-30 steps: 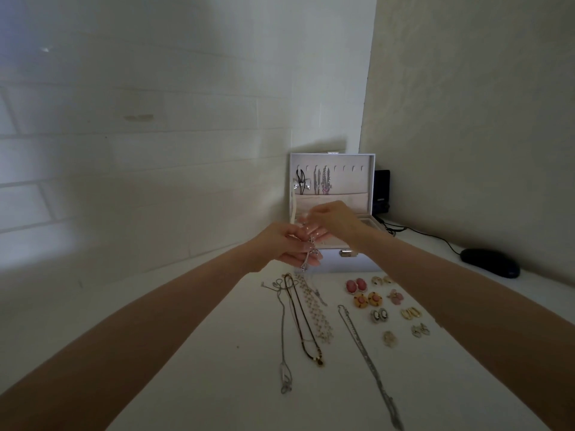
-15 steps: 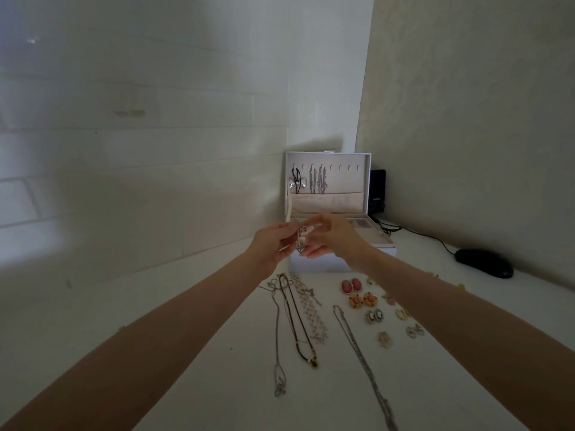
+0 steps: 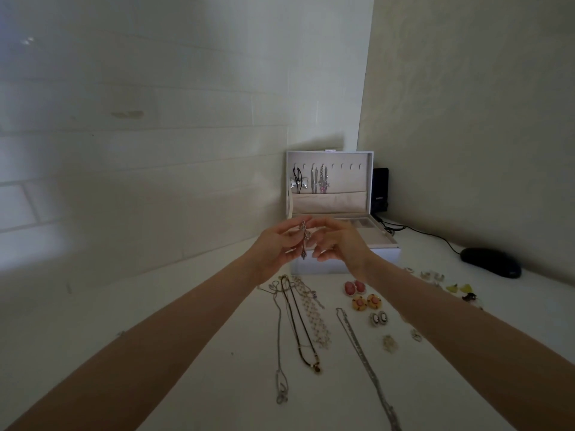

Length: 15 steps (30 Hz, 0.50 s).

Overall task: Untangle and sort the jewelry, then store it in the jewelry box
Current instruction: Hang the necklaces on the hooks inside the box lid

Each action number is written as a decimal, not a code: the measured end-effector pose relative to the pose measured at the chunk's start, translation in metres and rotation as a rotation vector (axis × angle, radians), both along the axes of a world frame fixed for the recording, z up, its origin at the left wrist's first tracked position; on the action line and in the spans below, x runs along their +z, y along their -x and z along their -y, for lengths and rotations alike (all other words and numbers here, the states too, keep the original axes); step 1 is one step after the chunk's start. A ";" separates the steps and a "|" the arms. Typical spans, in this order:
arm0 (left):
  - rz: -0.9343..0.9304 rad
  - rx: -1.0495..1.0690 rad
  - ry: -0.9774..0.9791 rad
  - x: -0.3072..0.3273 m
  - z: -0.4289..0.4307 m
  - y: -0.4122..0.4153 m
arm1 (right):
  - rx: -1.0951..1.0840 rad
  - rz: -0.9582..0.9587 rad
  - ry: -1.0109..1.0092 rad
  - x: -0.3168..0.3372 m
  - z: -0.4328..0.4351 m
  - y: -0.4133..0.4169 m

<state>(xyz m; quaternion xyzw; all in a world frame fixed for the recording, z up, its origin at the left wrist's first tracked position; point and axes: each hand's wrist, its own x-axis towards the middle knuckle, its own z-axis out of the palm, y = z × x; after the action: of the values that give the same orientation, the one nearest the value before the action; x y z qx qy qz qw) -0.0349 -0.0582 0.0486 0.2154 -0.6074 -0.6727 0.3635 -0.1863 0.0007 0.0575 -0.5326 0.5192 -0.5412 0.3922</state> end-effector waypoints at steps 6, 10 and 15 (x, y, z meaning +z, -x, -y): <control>0.121 -0.018 0.110 0.003 -0.002 -0.006 | 0.067 0.024 -0.060 -0.005 0.003 0.006; 0.178 -0.048 0.165 0.000 -0.004 -0.007 | 0.139 -0.027 -0.076 -0.009 0.004 0.009; 0.250 -0.011 0.204 0.000 -0.007 -0.007 | 0.241 -0.022 -0.118 -0.008 -0.001 0.010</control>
<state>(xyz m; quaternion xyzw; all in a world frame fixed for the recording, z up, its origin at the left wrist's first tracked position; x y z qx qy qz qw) -0.0281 -0.0517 0.0489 0.2559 -0.7143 -0.5774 0.3014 -0.1959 0.0016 0.0492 -0.5729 0.4867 -0.4529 0.4794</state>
